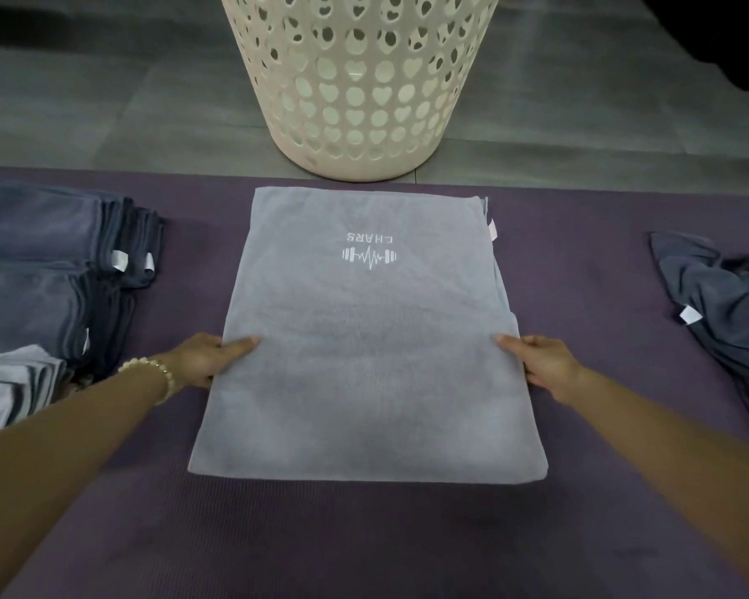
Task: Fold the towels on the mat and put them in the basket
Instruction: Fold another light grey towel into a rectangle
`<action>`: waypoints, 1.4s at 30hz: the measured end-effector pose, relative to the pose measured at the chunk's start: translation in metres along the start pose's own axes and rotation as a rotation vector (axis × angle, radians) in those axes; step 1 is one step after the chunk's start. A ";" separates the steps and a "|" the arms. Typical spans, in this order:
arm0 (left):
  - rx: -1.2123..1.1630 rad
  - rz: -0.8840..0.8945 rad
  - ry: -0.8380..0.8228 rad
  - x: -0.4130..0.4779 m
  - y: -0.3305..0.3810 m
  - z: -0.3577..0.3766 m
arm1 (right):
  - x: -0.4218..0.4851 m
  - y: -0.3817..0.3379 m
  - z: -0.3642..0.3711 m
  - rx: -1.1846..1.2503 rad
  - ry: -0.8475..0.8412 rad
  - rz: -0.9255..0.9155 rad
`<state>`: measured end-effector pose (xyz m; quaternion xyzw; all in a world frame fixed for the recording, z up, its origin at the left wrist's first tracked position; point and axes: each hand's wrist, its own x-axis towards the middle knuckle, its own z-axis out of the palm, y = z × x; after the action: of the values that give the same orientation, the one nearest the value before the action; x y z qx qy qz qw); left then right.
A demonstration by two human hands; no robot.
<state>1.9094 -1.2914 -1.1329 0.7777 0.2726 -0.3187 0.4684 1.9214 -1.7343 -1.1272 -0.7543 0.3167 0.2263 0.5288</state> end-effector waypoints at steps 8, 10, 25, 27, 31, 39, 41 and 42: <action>0.257 -0.046 -0.332 -0.040 -0.059 0.000 | -0.062 0.066 -0.025 -0.371 -0.478 0.057; 0.263 0.008 -0.296 -0.047 -0.066 0.000 | -0.067 0.066 -0.029 -0.388 -0.430 -0.007; 0.518 0.775 0.244 -0.070 -0.048 0.050 | -0.098 0.063 0.012 -0.288 -0.201 -0.419; 0.606 0.867 -0.010 -0.069 -0.049 0.072 | -0.105 0.058 0.043 -0.377 -0.356 -0.495; 0.648 0.860 -0.120 -0.069 -0.063 0.114 | -0.102 0.070 0.087 -0.568 -0.461 -0.590; 0.447 0.955 0.155 -0.066 -0.080 0.134 | -0.091 0.072 0.100 -0.656 -0.392 -0.643; 0.412 0.952 0.150 -0.065 -0.076 0.132 | -0.088 0.067 0.099 -0.606 -0.422 -0.603; 0.386 0.926 0.119 -0.064 -0.072 0.130 | -0.087 0.064 0.097 -0.600 -0.443 -0.586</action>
<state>1.7846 -1.3871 -1.1709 0.9063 -0.1385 -0.0772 0.3918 1.8149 -1.6377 -1.1431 -0.8648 -0.1093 0.3047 0.3839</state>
